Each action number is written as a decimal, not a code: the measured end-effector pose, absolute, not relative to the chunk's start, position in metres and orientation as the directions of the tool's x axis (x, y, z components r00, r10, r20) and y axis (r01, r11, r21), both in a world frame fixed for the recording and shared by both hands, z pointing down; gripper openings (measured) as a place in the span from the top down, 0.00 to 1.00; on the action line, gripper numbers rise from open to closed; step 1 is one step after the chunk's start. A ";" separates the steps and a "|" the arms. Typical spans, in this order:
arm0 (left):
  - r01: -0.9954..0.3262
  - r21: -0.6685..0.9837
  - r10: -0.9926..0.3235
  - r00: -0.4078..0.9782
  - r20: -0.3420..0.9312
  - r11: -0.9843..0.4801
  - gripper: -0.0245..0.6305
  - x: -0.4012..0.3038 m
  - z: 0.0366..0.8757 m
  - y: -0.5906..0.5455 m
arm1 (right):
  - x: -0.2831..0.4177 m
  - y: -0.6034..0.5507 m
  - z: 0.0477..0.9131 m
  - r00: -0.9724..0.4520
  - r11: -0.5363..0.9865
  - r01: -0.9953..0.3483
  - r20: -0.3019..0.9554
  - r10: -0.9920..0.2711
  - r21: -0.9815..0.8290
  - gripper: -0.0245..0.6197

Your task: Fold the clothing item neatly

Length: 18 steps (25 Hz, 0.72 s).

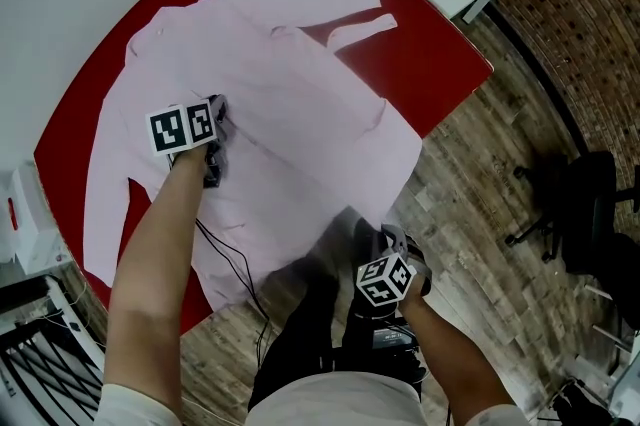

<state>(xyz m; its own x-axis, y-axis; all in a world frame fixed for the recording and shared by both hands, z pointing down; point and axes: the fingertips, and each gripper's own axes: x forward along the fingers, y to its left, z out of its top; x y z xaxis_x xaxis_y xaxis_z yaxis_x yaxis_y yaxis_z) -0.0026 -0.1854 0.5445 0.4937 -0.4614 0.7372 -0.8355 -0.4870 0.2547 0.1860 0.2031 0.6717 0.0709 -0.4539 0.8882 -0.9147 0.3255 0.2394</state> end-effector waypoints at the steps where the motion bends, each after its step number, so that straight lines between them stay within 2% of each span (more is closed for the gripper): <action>1: -0.833 0.269 -0.463 0.503 0.729 -0.483 0.91 -0.001 0.544 -0.189 | 0.183 0.207 0.669 0.071 0.334 -0.910 0.888 -0.454 0.244 0.93; 5: -0.835 0.299 -0.451 0.511 0.731 -0.461 0.78 -0.006 0.545 -0.199 | 0.167 0.220 0.661 0.052 0.356 -0.905 0.892 -0.449 0.232 0.93; 8: -0.860 0.249 -0.481 0.465 0.743 -0.445 0.75 -0.017 0.546 -0.212 | 0.155 0.225 0.653 0.031 0.368 -0.903 0.891 -0.454 0.220 0.93; 15: -0.866 0.198 -0.508 0.439 0.741 -0.459 0.75 -0.028 0.552 -0.240 | 0.133 0.242 0.638 0.000 0.447 -0.866 0.895 -0.446 0.223 0.93; 18: -0.859 0.181 -0.507 0.439 0.742 -0.479 0.87 -0.028 0.550 -0.245 | 0.132 0.248 0.644 0.006 0.482 -0.847 0.911 -0.412 0.224 0.93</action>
<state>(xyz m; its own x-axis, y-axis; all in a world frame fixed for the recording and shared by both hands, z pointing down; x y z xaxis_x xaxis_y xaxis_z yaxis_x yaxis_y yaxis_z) -0.0280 -0.2453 0.5502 0.4394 -0.5068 0.7417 -0.8587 -0.4794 0.1811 0.1318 0.2477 0.6442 0.0061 -0.4124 0.9110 -0.8469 0.4823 0.2240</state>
